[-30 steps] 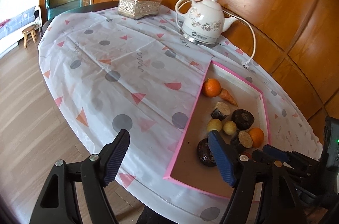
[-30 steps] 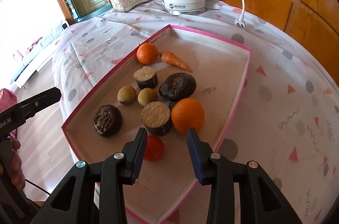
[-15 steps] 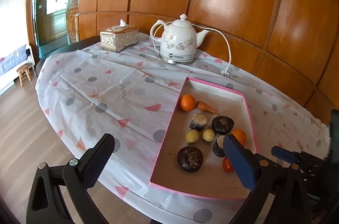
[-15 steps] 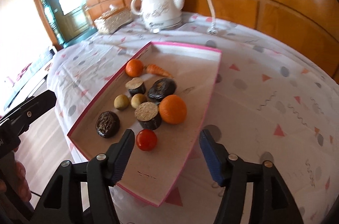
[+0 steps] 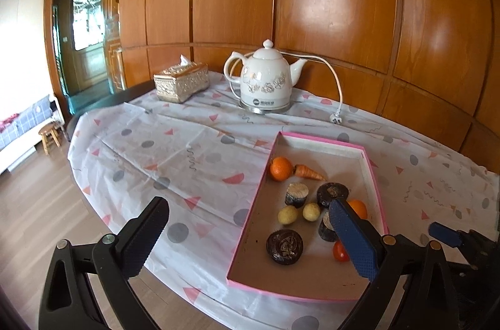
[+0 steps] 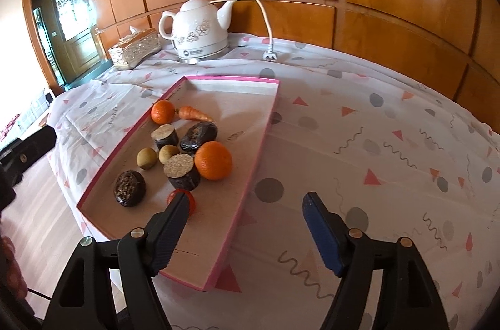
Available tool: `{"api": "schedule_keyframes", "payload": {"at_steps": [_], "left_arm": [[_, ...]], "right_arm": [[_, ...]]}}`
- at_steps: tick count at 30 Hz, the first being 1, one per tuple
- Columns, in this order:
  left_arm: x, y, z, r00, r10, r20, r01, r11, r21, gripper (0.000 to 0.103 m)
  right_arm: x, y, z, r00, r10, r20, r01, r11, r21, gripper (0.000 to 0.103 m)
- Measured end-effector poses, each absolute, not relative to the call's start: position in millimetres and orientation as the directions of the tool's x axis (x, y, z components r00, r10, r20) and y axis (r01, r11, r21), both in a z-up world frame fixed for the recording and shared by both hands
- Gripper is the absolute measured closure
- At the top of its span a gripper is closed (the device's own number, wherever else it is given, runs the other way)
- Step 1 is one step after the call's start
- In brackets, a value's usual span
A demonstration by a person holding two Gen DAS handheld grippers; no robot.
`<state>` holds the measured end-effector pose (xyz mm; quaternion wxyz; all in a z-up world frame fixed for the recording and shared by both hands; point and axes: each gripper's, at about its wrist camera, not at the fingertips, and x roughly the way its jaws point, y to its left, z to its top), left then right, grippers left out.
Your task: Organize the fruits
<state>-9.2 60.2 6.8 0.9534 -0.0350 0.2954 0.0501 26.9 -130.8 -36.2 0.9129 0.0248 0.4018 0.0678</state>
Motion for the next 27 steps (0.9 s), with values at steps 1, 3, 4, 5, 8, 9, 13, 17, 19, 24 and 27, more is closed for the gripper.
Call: {"api": "schedule_keyframes", "payload": {"at_steps": [1, 3, 4, 5, 8, 9, 13, 17, 19, 24, 27], "left_arm": [[-8, 58, 7, 0.820, 0.091, -0.565, -0.125, 0.992, -0.021, 0.000], [-7, 55, 8, 0.815, 0.121, -0.566, -0.139, 0.990, 0.012, 0.000], [-7, 55, 7, 0.814, 0.121, -0.569, -0.140, 0.990, 0.011, 0.000], [-6, 57, 6, 0.811, 0.118, -0.574, -0.144, 0.990, -0.001, 0.000], [-6, 59, 2, 0.805, 0.125, -0.581, -0.164, 0.986, -0.015, 0.000], [-6, 60, 2, 0.804, 0.129, -0.580, -0.169, 0.986, -0.014, 0.000], [-7, 60, 1, 0.804, 0.133, -0.579, -0.174, 0.985, -0.015, 0.000], [-5, 59, -2, 0.799, 0.125, -0.588, -0.166, 0.986, -0.015, 0.000], [-5, 59, -3, 0.798, 0.123, -0.590, -0.166, 0.986, -0.019, 0.000], [-5, 60, -3, 0.797, 0.119, -0.592, -0.166, 0.986, -0.026, 0.000], [-5, 61, -2, 0.798, 0.113, -0.592, -0.163, 0.986, -0.030, 0.000]], "right_arm": [[26, -132, -36, 0.670, 0.140, -0.729, -0.100, 0.990, 0.099, 0.027], [24, -133, -36, 0.678, 0.128, -0.724, -0.094, 0.992, 0.087, 0.027], [24, -133, -35, 0.682, 0.121, -0.721, -0.092, 0.993, 0.080, 0.027], [23, -133, -35, 0.686, 0.116, -0.718, -0.090, 0.993, 0.075, 0.027], [22, -134, -34, 0.690, 0.111, -0.715, -0.088, 0.994, 0.070, 0.027], [21, -134, -34, 0.690, 0.112, -0.716, -0.088, 0.994, 0.071, 0.027], [22, -132, -35, 0.685, 0.112, -0.720, -0.097, 0.993, 0.062, 0.027], [22, -130, -36, 0.682, 0.115, -0.722, -0.102, 0.993, 0.062, 0.027], [22, -130, -36, 0.681, 0.117, -0.723, -0.104, 0.993, 0.062, 0.027], [22, -130, -36, 0.682, 0.117, -0.722, -0.104, 0.993, 0.063, 0.027], [22, -129, -36, 0.681, 0.117, -0.723, -0.106, 0.992, 0.061, 0.027]]}}
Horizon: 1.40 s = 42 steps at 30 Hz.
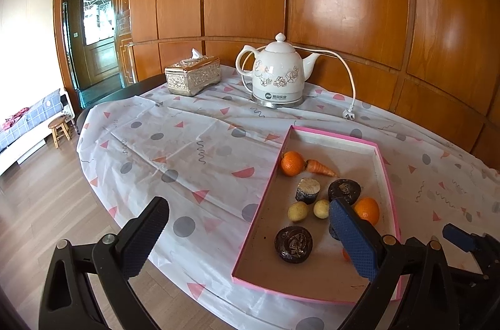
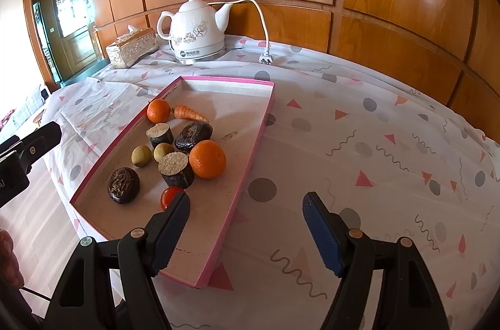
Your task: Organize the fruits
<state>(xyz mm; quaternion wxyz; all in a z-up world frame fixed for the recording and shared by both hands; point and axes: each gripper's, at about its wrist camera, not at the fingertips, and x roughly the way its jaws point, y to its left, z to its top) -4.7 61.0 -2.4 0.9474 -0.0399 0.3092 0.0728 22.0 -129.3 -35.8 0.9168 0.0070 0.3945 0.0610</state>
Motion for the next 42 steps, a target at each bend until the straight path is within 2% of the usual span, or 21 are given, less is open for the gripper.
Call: {"api": "schedule_keyframes", "payload": {"at_steps": [42], "left_arm": [[-4.6, 61.8, -3.6, 0.787, 0.121, -0.605, -0.178, 0.983, -0.034, 0.000]], "right_arm": [[21.1, -129.6, -36.6, 0.679, 0.117, -0.725, -0.107, 0.992, 0.059, 0.027]]}}
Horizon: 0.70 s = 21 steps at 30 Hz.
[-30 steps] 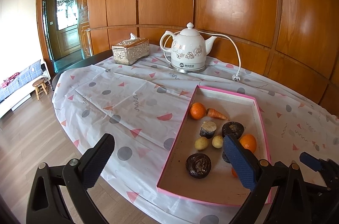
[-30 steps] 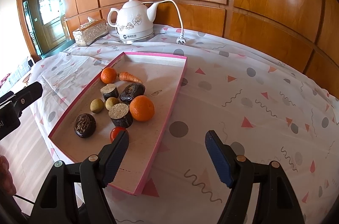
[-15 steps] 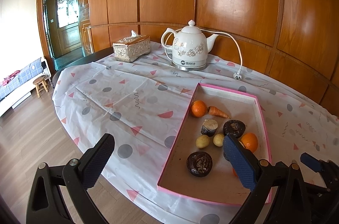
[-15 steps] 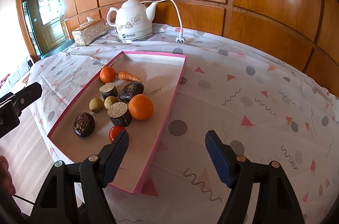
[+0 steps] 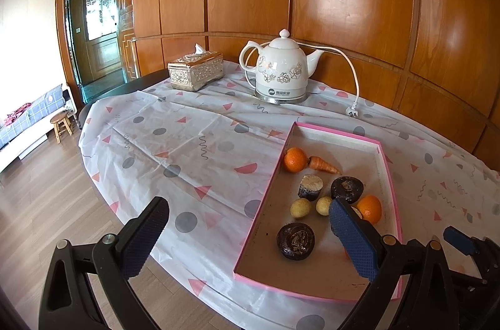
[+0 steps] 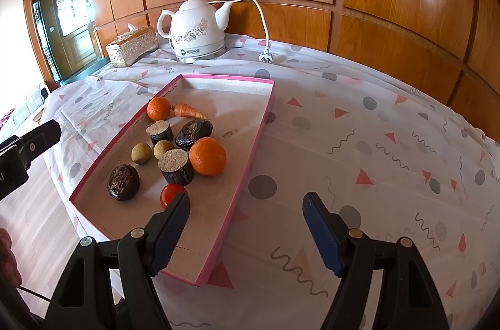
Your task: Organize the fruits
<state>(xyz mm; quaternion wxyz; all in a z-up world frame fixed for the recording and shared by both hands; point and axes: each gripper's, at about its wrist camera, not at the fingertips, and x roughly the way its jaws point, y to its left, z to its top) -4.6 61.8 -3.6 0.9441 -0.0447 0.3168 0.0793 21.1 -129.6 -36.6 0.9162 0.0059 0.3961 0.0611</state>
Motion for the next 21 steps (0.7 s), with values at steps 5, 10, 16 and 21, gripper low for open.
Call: {"api": "schedule_keyframes", "payload": {"at_steps": [5, 10, 16, 21], "left_arm": [[-6.0, 61.6, -3.4, 0.788, 0.122, -0.603, -0.177, 0.984, -0.032, 0.000], [-6.5, 61.8, -3.7, 0.787, 0.122, -0.605, -0.178, 0.983, -0.034, 0.000], [-5.8, 62.2, -5.4, 0.780, 0.112, -0.616, -0.179, 0.983, -0.048, 0.000], [-7.6, 60.2, -4.7, 0.786, 0.102, -0.610, -0.167, 0.985, -0.051, 0.000]], "right_arm": [[20.8, -129.7, -36.6, 0.678, 0.117, -0.725, -0.108, 0.992, 0.060, 0.027], [20.7, -129.8, -36.8, 0.679, 0.117, -0.725, -0.109, 0.992, 0.059, 0.027], [20.8, -129.5, -36.9, 0.679, 0.117, -0.725, -0.108, 0.992, 0.059, 0.027], [20.1, -130.3, -36.8, 0.680, 0.116, -0.724, -0.107, 0.993, 0.059, 0.027]]}}
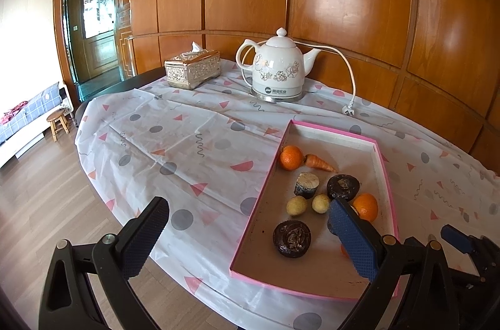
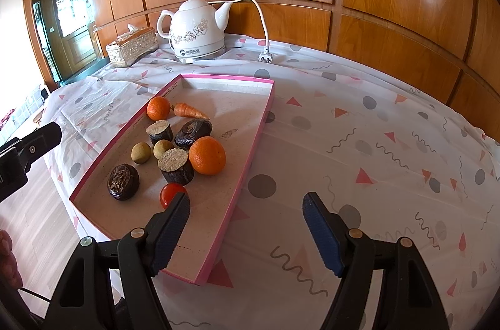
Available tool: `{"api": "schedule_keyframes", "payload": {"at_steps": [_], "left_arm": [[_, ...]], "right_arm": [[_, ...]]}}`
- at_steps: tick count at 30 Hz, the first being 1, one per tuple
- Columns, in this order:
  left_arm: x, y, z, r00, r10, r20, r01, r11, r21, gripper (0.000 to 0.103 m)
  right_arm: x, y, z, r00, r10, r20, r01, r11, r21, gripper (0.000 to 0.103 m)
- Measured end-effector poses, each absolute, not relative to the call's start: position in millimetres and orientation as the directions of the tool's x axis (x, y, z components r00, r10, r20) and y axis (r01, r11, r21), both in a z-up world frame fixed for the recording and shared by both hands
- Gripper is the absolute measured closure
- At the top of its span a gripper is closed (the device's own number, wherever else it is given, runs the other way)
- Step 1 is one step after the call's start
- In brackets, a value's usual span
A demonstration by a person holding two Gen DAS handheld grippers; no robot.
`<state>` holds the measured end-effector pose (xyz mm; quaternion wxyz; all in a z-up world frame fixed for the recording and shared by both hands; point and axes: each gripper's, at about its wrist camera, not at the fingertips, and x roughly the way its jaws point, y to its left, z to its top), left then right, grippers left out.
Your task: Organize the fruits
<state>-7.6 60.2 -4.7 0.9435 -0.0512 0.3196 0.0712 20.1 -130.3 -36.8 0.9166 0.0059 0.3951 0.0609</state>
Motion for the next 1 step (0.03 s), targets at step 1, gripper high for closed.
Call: {"api": "schedule_keyframes", "payload": {"at_steps": [1], "left_arm": [[-7.5, 60.3, -4.8, 0.785, 0.098, -0.612, -0.165, 0.985, -0.054, 0.000]], "right_arm": [[19.8, -131.1, -36.8, 0.682, 0.115, -0.722, -0.106, 0.993, 0.058, 0.027]]}}
